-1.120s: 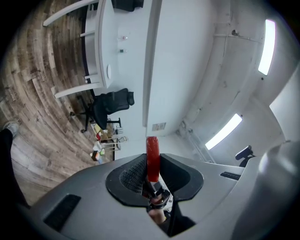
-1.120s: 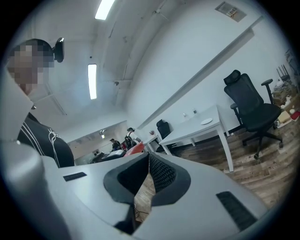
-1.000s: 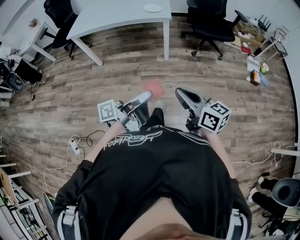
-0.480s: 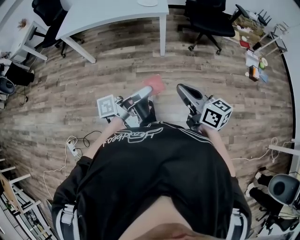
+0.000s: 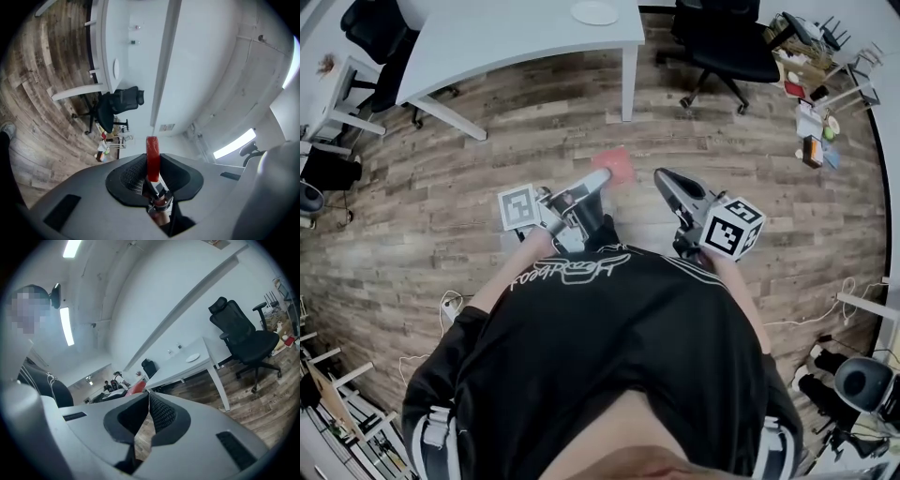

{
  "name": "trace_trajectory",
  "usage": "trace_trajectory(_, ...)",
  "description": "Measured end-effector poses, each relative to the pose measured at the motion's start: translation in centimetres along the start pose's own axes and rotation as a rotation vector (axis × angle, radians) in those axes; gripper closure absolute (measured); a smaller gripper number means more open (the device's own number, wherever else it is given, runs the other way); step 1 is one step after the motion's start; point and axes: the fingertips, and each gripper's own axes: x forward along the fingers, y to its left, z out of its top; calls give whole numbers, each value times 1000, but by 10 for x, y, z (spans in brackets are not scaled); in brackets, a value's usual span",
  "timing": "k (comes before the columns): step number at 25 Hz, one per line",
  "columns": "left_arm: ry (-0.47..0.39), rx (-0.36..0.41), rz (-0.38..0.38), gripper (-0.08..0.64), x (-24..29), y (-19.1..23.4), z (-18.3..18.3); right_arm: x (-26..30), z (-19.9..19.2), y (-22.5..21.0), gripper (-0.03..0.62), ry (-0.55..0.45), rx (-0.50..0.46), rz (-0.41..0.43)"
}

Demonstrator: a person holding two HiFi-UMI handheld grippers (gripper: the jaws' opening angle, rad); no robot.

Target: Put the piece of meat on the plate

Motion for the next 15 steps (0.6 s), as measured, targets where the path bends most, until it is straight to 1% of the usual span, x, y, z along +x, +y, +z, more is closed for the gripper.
trace_trajectory(3, 16, 22, 25, 474, 17, 7, 40, 31, 21, -21, 580, 4, 15, -19)
trace_trajectory(7, 57, 126, 81, 474, 32, 18, 93, 78, 48, -44, 580, 7, 27, -32)
trace_trajectory(9, 63, 139, 96, 474, 37, 25, 117, 100, 58, -57, 580, 17, 32, -41)
trace_trajectory(12, 57, 129, 122, 474, 44, 36, 152, 130, 73, -75, 580, 34, 34, -58)
trace_trajectory(13, 57, 134, 139, 474, 45, 41, 164, 140, 79, -79, 580, 37, 34, -60)
trace_trajectory(15, 62, 172, 195, 474, 44, 55, 189, 160, 88, -87, 580, 46, 33, -64)
